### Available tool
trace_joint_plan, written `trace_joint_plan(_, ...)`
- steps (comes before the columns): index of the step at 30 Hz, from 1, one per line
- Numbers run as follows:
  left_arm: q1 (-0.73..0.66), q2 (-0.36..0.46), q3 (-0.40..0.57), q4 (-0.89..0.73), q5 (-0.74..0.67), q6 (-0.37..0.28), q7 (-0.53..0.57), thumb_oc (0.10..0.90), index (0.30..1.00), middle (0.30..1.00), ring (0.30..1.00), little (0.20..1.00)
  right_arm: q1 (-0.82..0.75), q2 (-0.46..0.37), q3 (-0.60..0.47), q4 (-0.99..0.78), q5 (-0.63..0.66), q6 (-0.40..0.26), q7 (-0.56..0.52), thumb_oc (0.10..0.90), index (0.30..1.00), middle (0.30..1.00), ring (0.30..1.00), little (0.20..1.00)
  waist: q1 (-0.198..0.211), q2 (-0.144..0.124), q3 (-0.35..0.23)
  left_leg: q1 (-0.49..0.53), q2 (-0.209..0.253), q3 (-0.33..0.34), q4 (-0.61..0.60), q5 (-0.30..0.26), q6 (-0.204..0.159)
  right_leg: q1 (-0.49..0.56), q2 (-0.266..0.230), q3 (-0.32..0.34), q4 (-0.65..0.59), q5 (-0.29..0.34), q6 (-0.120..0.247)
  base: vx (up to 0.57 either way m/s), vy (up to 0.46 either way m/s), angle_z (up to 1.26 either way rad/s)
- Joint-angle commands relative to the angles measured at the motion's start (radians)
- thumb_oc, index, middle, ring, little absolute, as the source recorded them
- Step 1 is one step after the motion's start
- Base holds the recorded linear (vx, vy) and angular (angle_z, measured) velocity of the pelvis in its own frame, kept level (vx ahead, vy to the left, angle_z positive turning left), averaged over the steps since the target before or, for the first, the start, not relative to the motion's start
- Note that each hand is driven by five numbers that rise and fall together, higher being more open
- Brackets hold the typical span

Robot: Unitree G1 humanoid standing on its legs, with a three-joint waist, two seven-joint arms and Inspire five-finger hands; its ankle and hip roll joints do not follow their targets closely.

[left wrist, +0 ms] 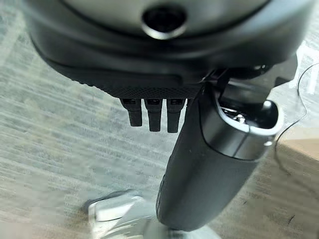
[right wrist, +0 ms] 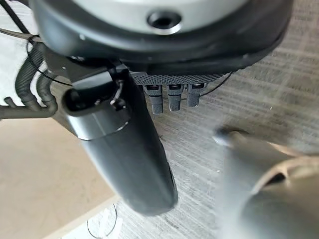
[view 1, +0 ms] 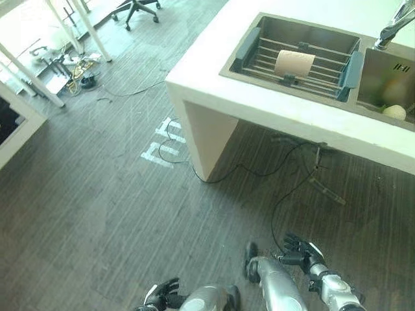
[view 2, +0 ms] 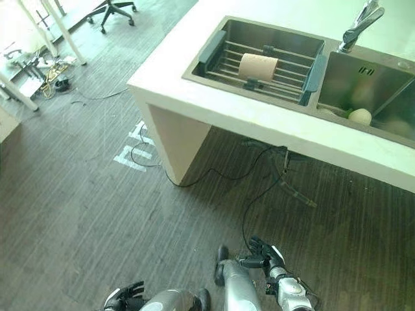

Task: Place the dishes in the dishwasher.

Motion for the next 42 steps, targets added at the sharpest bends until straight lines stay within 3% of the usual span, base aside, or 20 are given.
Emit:
trace_joint_plan(1, -0.016, 0.001, -0.047, -0.021, -0.005, -0.031, -0.003, 0.800, 0.900, 0.900, 0.900, 0.900, -0.026, -0.051, -0.021, -0.057, -0.002, -0.066, -0.016, 0.800, 0.900, 0.900, 0.900, 0.900, -0.010, -0.040, -0.037, -0.135, 0.075, 0.054, 0.139, 0.169, 0.042, 0.001, -0.100, 0.039, 0.118, -0.160, 0.212, 0.21, -0.291, -0.33)
trace_joint_plan(2, -0.017, 0.000, -0.050, -0.021, -0.004, -0.027, -0.003, 0.800, 0.900, 0.900, 0.900, 0.900, -0.022, -0.053, -0.022, -0.059, 0.000, -0.069, -0.016, 0.800, 0.900, 0.900, 0.900, 0.900, -0.009, -0.040, -0.033, -0.153, 0.072, 0.052, 0.141, 0.169, 0.044, 0.014, -0.096, 0.041, 0.118, -0.165, 0.210, 0.36, -0.231, -0.23)
trace_joint_plan(3, -0.013, -0.007, -0.049, -0.008, -0.007, -0.023, 0.005, 0.800, 0.900, 0.900, 0.900, 0.900, -0.016, -0.054, -0.017, -0.059, -0.003, -0.071, -0.017, 0.800, 0.900, 0.900, 0.900, 0.900, 0.002, -0.040, -0.032, -0.160, 0.031, 0.017, 0.043, 0.153, 0.059, 0.030, -0.082, 0.070, 0.118, -0.171, 0.217, 0.40, -0.046, -0.04)
trace_joint_plan(4, -0.012, -0.005, -0.043, 0.004, -0.006, -0.021, 0.007, 0.800, 0.900, 0.900, 0.900, 0.900, -0.019, -0.052, -0.014, -0.055, -0.010, -0.070, -0.016, 0.800, 0.900, 0.900, 0.900, 0.900, 0.008, -0.042, -0.033, -0.127, 0.031, -0.020, -0.132, 0.166, 0.062, 0.038, -0.072, 0.090, 0.118, -0.183, 0.220, 0.47, 0.027, -0.57)
trace_joint_plan(5, -0.008, -0.004, -0.035, 0.009, -0.011, -0.015, 0.006, 0.800, 0.900, 0.900, 0.900, 0.900, -0.023, -0.051, -0.003, -0.052, -0.011, -0.066, -0.023, 0.800, 0.900, 0.900, 0.900, 0.900, 0.015, -0.025, -0.031, -0.170, 0.035, -0.096, -0.186, 0.147, 0.050, 0.042, -0.044, 0.105, 0.118, -0.191, 0.225, 0.41, 0.126, -0.98)
trace_joint_plan(6, 0.000, -0.008, -0.025, 0.017, -0.008, -0.009, 0.012, 0.800, 0.900, 0.900, 0.900, 0.900, -0.029, -0.050, 0.011, -0.047, -0.009, -0.060, -0.031, 0.800, 0.900, 0.900, 0.900, 0.900, 0.032, -0.020, -0.032, -0.245, 0.029, -0.163, -0.186, 0.173, 0.021, 0.051, -0.026, 0.139, 0.118, -0.206, 0.229, 0.29, 0.143, -1.13)
trace_joint_plan(10, 0.004, -0.007, -0.010, 0.019, 0.015, 0.023, 0.004, 0.800, 0.900, 0.900, 0.900, 0.900, -0.024, -0.052, 0.001, -0.071, -0.011, -0.031, -0.063, 0.800, 0.900, 0.900, 0.900, 0.900, 0.040, -0.023, -0.039, -0.314, 0.026, -0.129, -0.186, 0.202, 0.026, 0.062, -0.036, 0.155, 0.118, -0.226, 0.235, 0.16, 0.162, -0.59)
trace_joint_plan(18, -0.001, 0.005, -0.012, 0.054, 0.008, 0.039, -0.011, 0.800, 0.900, 0.900, 0.900, 0.900, -0.025, -0.031, -0.028, 0.003, -0.054, 0.004, -0.062, 0.800, 0.900, 0.900, 0.900, 0.900, 0.027, -0.002, -0.057, -0.233, 0.014, -0.153, -0.186, 0.112, 0.083, 0.045, -0.056, 0.101, 0.118, -0.200, 0.250, 0.12, 0.181, -0.36)
trace_joint_plan(19, -0.012, 0.012, -0.023, 0.069, 0.020, 0.025, -0.016, 0.800, 0.900, 0.900, 0.900, 0.900, -0.027, -0.020, -0.038, 0.050, -0.044, -0.001, -0.052, 0.800, 0.900, 0.900, 0.900, 0.900, 0.026, 0.005, -0.056, -0.217, 0.015, -0.149, -0.186, 0.091, 0.105, 0.048, -0.061, 0.069, 0.118, -0.159, 0.260, 0.10, 0.183, -0.25)
trace_joint_plan(24, -0.033, 0.025, -0.054, 0.075, 0.017, -0.023, -0.001, 0.800, 0.900, 0.900, 0.900, 0.900, -0.032, -0.005, -0.056, 0.091, -0.031, 0.009, -0.027, 0.800, 0.900, 0.900, 0.900, 0.900, 0.035, 0.000, -0.046, -0.207, 0.008, -0.104, -0.186, 0.062, 0.152, -0.034, -0.125, 0.002, 0.331, -0.118, 0.293, 0.02, 0.135, -0.41)
trace_joint_plan(28, -0.058, 0.036, -0.034, 0.064, -0.005, -0.028, 0.033, 0.800, 0.900, 0.900, 0.900, 0.900, -0.045, 0.011, -0.057, 0.122, -0.073, 0.024, -0.021, 0.800, 0.900, 0.900, 0.900, 0.900, 0.058, 0.007, -0.036, -0.185, 0.052, -0.067, -0.186, 0.056, 0.132, -0.004, -0.202, -0.034, 0.128, -0.062, 0.316, -0.01, -0.144, -0.56)
trace_joint_plan(32, -0.072, 0.043, -0.023, 0.066, -0.038, -0.056, 0.087, 0.800, 0.900, 0.900, 0.900, 0.900, -0.042, 0.023, -0.065, 0.155, -0.079, 0.017, -0.009, 0.800, 0.900, 0.900, 0.900, 0.900, 0.063, -0.023, -0.057, -0.182, 0.088, -0.063, -0.186, 0.042, 0.107, -0.070, -0.279, 0.032, 0.118, -0.064, 0.365, 0.02, -0.486, -0.13)
trace_joint_plan(34, -0.071, 0.046, -0.021, 0.060, -0.067, -0.058, 0.100, 0.800, 0.900, 0.900, 0.900, 0.900, -0.040, 0.028, -0.064, 0.154, -0.072, 0.027, -0.002, 0.800, 0.900, 0.900, 0.900, 0.900, 0.060, -0.029, -0.061, -0.177, 0.119, -0.057, -0.186, 0.040, 0.091, -0.070, -0.277, 0.032, 0.118, -0.077, 0.372, 0.04, -0.533, -0.18)
trace_joint_plan(36, -0.066, 0.041, -0.011, 0.048, -0.124, -0.035, 0.117, 0.800, 0.900, 0.900, 0.900, 0.900, -0.033, 0.031, -0.065, 0.155, -0.008, 0.063, 0.013, 0.800, 0.900, 0.900, 0.900, 0.900, 0.060, -0.043, -0.073, -0.170, 0.166, -0.037, -0.186, 0.052, 0.057, -0.050, -0.265, 0.007, 0.118, -0.115, 0.360, 0.08, -0.586, -0.23)
trace_joint_plan(38, -0.057, 0.024, 0.005, 0.042, -0.192, -0.034, 0.116, 0.800, 0.900, 0.900, 0.900, 0.900, -0.036, 0.026, -0.060, 0.164, -0.050, 0.031, 0.052, 0.800, 0.900, 0.900, 0.900, 0.900, 0.054, -0.048, -0.087, -0.148, 0.215, -0.020, -0.186, 0.061, 0.031, -0.043, -0.238, -0.012, 0.118, -0.148, 0.326, 0.13, -0.592, -0.35)
trace_joint_plan(42, -0.075, 0.003, -0.008, 0.036, -0.189, -0.041, 0.095, 0.800, 0.900, 0.900, 0.900, 0.900, -0.019, 0.024, -0.062, 0.148, -0.022, 0.002, 0.005, 0.800, 0.900, 0.900, 0.900, 0.900, 0.027, -0.062, -0.046, -0.130, 0.246, 0.078, -0.186, 0.125, 0.019, 0.009, -0.209, -0.031, 0.118, -0.190, 0.267, 0.07, -0.420, -0.36)
